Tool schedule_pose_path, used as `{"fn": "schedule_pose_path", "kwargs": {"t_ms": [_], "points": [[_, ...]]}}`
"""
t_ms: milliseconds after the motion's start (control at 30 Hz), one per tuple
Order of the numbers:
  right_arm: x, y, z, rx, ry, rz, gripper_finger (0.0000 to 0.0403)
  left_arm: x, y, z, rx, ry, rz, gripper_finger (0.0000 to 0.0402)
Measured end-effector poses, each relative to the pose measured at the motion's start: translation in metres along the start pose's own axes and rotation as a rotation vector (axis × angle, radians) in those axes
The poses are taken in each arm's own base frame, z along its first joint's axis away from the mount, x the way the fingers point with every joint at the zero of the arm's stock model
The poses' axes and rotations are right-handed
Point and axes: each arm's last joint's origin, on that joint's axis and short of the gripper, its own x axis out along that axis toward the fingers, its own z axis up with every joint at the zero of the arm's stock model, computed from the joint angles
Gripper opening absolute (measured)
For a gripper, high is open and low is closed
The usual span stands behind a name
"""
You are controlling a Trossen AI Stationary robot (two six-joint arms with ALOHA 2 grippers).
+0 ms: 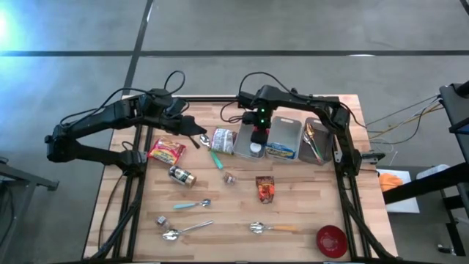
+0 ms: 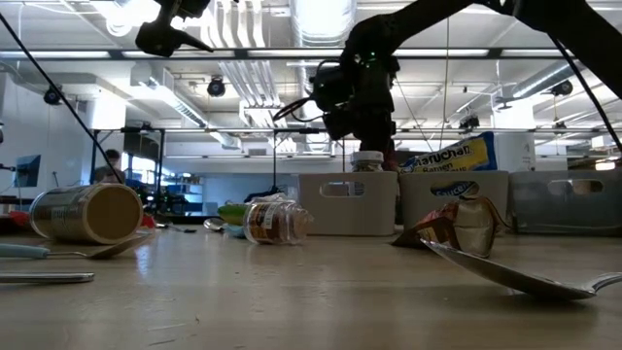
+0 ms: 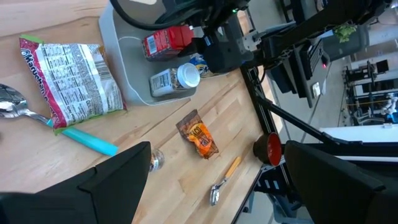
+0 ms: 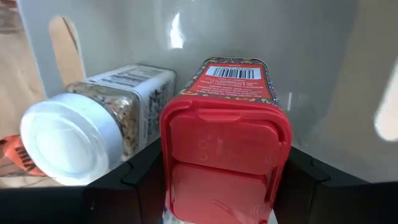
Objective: Pick & Place Food Item
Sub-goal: Put the red seasoning can into the left gray bin
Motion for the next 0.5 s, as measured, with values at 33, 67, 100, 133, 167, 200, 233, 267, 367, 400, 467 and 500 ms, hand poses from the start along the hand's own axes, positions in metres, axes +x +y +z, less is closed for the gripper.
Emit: {"fn": "schedule_pose_path", "kwargs": {"t_ms": [33, 67, 100, 133, 167, 200, 233, 267, 367, 400, 467, 500], "points": [[0.0, 0.0, 0.0, -0.001, -0.004, 0.009, 0.0206, 0.0, 0.0, 0.0, 0.0, 0.0, 0.0, 0.0372], [0.001, 0.0, 0.0, -0.002, -0.005, 0.014, 0.0206, 0.0, 0.0, 0.0, 0.0, 0.0, 0.0, 0.0372], [0.002, 0.001, 0.0, -0.003, -0.006, 0.016, 0.0206, 0.0, 0.0, 0.0, 0.0, 0.0, 0.0, 0.0372], [0.003, 0.0, 0.0, -0.003, -0.008, 0.017, 0.0206, 0.0, 0.0, 0.0, 0.0, 0.0, 0.0, 0.0372], [0.004, 0.0, 0.001, -0.003, -0.009, 0.018, 0.0206, 0.0, 0.0, 0.0, 0.0, 0.0, 0.0, 0.0372], [0.005, 0.0, 0.0, -0.003, -0.008, 0.018, 0.0206, 0.0, 0.0, 0.0, 0.0, 0.0, 0.0, 0.0372], [0.006, 0.0, 0.0, -0.002, -0.005, 0.018, 0.0206, 0.0, 0.0, 0.0, 0.0, 0.0, 0.0, 0.0372], [0.007, -0.001, -0.001, -0.001, -0.001, 0.019, 0.0206, 0.0, 0.0, 0.0, 0.0, 0.0, 0.0, 0.0372], [0.01, -0.001, -0.001, 0.0, 0.002, 0.019, 0.0206, 0.0, 0.0, 0.0, 0.0, 0.0, 0.0, 0.0372], [0.011, -0.001, -0.001, 0.0, 0.002, 0.019, 0.0206, 0.0, 0.0, 0.0, 0.0, 0.0, 0.0, 0.0372], [0.011, -0.001, -0.001, 0.004, 0.001, 0.019, 0.0206, 0.0, 0.0, 0.0, 0.0, 0.0, 0.0, 0.0372], [0.011, -0.001, -0.001, 0.007, -0.002, 0.018, 0.0206, 0.0, 0.0, 0.0, 0.0, 0.0, 0.0, 0.0372]]}}
